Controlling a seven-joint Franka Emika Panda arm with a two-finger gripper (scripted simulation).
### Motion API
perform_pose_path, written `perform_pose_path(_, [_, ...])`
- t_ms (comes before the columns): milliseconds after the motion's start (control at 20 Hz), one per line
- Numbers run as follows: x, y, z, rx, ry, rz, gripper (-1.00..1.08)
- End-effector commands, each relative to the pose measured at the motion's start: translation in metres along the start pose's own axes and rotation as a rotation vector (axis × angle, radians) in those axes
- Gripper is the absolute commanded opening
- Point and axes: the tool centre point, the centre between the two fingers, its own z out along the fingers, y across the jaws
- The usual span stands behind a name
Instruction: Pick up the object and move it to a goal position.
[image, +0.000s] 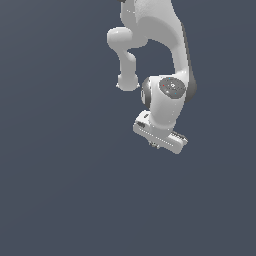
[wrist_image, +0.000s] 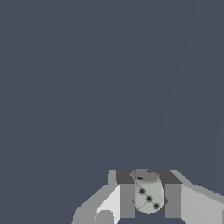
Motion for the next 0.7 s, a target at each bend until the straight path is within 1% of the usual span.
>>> perform_pose_path(0, [-0.012, -0.019, -0.023, -0.001, 0.000, 0.001, -1.00])
perform_pose_path(350, [-0.037, -0.066, -0.077, -0.001, 0.000, 0.001, -1.00])
perform_pose_path(650, [-0.049, -0.089, -0.102, 0.000, 0.000, 0.000, -1.00])
